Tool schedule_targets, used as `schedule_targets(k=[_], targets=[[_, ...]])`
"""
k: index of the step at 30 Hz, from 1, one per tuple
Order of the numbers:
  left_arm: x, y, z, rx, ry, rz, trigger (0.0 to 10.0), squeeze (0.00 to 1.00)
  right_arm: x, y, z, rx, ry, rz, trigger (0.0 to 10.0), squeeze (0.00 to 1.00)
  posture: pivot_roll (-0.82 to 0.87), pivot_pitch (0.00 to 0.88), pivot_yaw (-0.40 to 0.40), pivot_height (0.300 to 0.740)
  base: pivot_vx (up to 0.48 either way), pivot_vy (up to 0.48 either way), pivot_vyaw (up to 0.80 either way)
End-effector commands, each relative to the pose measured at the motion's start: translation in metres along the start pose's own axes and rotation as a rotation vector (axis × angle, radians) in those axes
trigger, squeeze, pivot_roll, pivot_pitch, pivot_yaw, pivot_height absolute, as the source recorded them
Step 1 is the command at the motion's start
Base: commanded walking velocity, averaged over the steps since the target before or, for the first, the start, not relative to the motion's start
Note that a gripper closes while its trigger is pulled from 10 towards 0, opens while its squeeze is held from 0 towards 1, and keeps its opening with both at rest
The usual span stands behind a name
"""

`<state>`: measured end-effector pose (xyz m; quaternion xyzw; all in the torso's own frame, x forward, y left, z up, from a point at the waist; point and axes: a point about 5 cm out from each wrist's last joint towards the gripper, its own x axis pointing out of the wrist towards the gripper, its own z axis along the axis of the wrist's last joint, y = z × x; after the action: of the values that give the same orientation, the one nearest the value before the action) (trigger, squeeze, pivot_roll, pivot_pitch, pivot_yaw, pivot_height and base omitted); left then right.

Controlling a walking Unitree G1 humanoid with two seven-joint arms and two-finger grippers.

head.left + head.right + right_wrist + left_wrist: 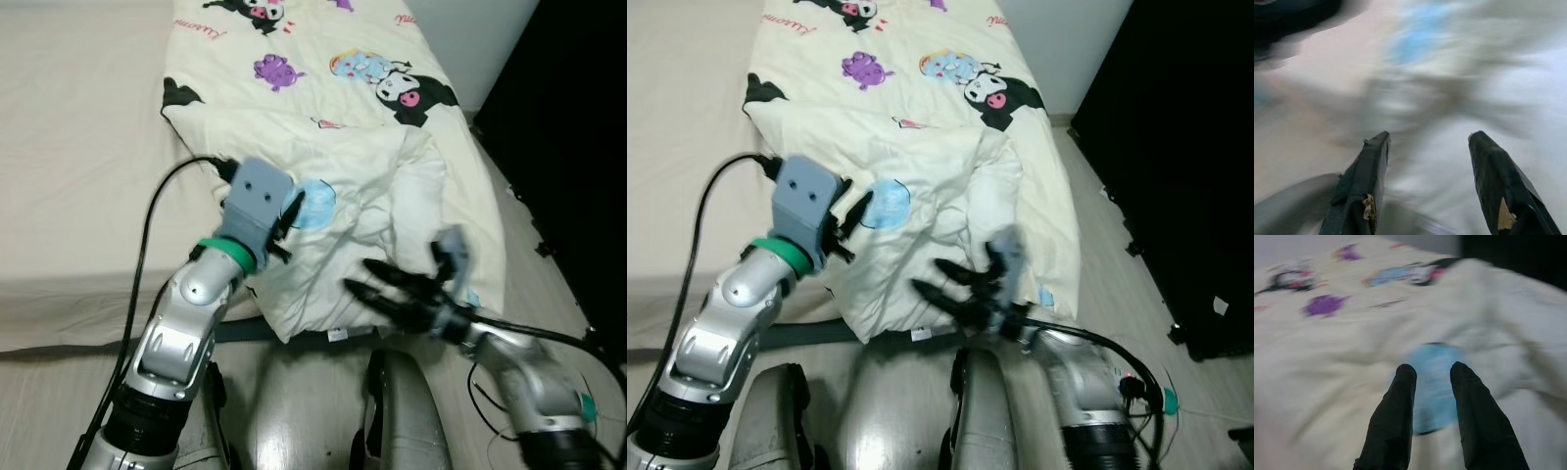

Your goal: Clean up the room

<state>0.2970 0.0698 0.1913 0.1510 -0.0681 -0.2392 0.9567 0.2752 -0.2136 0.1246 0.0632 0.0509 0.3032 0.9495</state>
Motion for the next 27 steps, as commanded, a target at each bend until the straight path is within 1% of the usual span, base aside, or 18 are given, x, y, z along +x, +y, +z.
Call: schedule_targets(k=[1,2,3,4,5,8,12,13,15,17,18,20,21,22,23,24,26,27], targets=[[0.004,-0.018,0.0,0.028,-0.011,-0.074,10.0,0.0,-0.014,-0.013,-0.004,-0.008,0.008,-0.096,10.0,0.0,-0.06,0.117,0.019,0.499,0.0,0.0,0.0],[0.012,-0.042,0.0,0.05,-0.012,-0.181,10.0,0.0,-0.019,-0.027,0.0,-0.012,0.013,-0.17,10.0,0.0,-0.06,0.116,0.017,0.499,0.0,0.0,0.0],[0.012,-0.042,0.0,0.05,-0.012,-0.181,10.0,0.0,-0.019,-0.027,0.0,-0.012,0.013,-0.17,10.0,0.0,-0.06,0.116,0.017,0.499,0.0,0.0,0.0],[0.023,-0.057,-0.006,0.033,0.013,-0.237,10.0,0.0,-0.013,-0.033,0.007,-0.005,-0.012,-0.198,10.0,0.0,-0.06,0.114,0.014,0.499,0.0,0.0,0.0],[0.023,-0.057,-0.006,0.033,0.013,-0.237,10.0,0.0,-0.013,-0.033,0.007,-0.005,-0.012,-0.198,10.0,0.0,-0.06,0.114,0.014,0.499,0.0,0.0,0.0],[0.036,-0.065,-0.019,0.061,0.067,-0.203,10.0,0.0,-0.002,-0.028,0.018,0.0,-0.055,-0.185,10.0,0.0,-0.06,0.114,0.013,0.499,0.0,0.0,0.0],[0.051,-0.065,-0.042,0.106,0.189,-0.057,10.0,0.0,0.013,-0.019,0.023,-0.004,-0.074,-0.132,10.0,0.0,-0.07,0.116,0.013,0.499,0.0,0.0,0.0],[0.051,-0.065,-0.042,0.106,0.189,-0.057,10.0,0.0,0.013,-0.019,0.023,-0.004,-0.074,-0.132,10.0,0.0,-0.07,0.116,0.013,0.499,0.0,0.0,0.0],[0.051,-0.053,-0.065,0.127,0.311,0.089,10.0,0.0,0.017,-0.014,0.023,-0.003,-0.078,-0.117,10.0,0.0,-0.07,0.121,0.013,0.499,0.0,0.0,0.0],[0.043,-0.04,-0.086,0.151,0.407,0.192,10.0,0.0,0.019,-0.012,0.023,0.0,-0.083,-0.112,10.0,0.0,-0.07,0.125,0.015,0.499,0.0,0.0,0.0],[0.043,-0.04,-0.086,0.151,0.407,0.192,10.0,0.0,0.019,-0.012,0.023,0.0,-0.083,-0.112,10.0,0.0,-0.07,0.125,0.015,0.499,0.0,0.0,0.0],[0.034,-0.028,-0.099,0.165,0.462,0.261,10.0,0.0,0.02,-0.013,0.022,0.003,-0.088,-0.112,10.0,0.0,-0.06,0.126,0.016,0.499,0.0,0.0,0.0],[0.034,-0.028,-0.099,0.165,0.462,0.261,10.0,0.0,0.02,-0.013,0.022,0.003,-0.088,-0.112,10.0,0.0,-0.06,0.126,0.016,0.499,0.0,0.0,0.0],[0.027,-0.016,-0.106,0.167,0.486,0.323,10.0,0.0,0.021,-0.013,0.022,0.004,-0.089,-0.112,10.0,0.0,-0.06,0.126,0.019,0.499,0.0,0.0,0.0],[0.014,0.001,-0.111,0.163,0.504,0.401,10.0,0.0,0.021,-0.014,0.023,0.005,-0.091,-0.112,10.0,0.0,-0.05,0.128,0.022,0.499,0.0,0.0,0.0],[0.014,0.001,-0.111,0.163,0.504,0.401,10.0,0.0,0.021,-0.014,0.023,0.005,-0.091,-0.112,10.0,0.0,-0.05,0.128,0.022,0.499,0.0,0.0,0.0],[-0.012,0.03,-0.116,0.178,0.518,0.524,10.0,0.0,0.022,-0.014,0.024,0.005,-0.094,-0.112,10.0,0.0,-0.03,0.129,0.026,0.499,0.0,0.0,0.0],[-0.029,0.046,-0.114,0.213,0.509,0.57,10.0,0.0,0.023,-0.014,0.024,0.002,-0.092,-0.107,10.0,0.0,-0.02,0.134,0.028,0.499,0.0,0.0,0.0]])
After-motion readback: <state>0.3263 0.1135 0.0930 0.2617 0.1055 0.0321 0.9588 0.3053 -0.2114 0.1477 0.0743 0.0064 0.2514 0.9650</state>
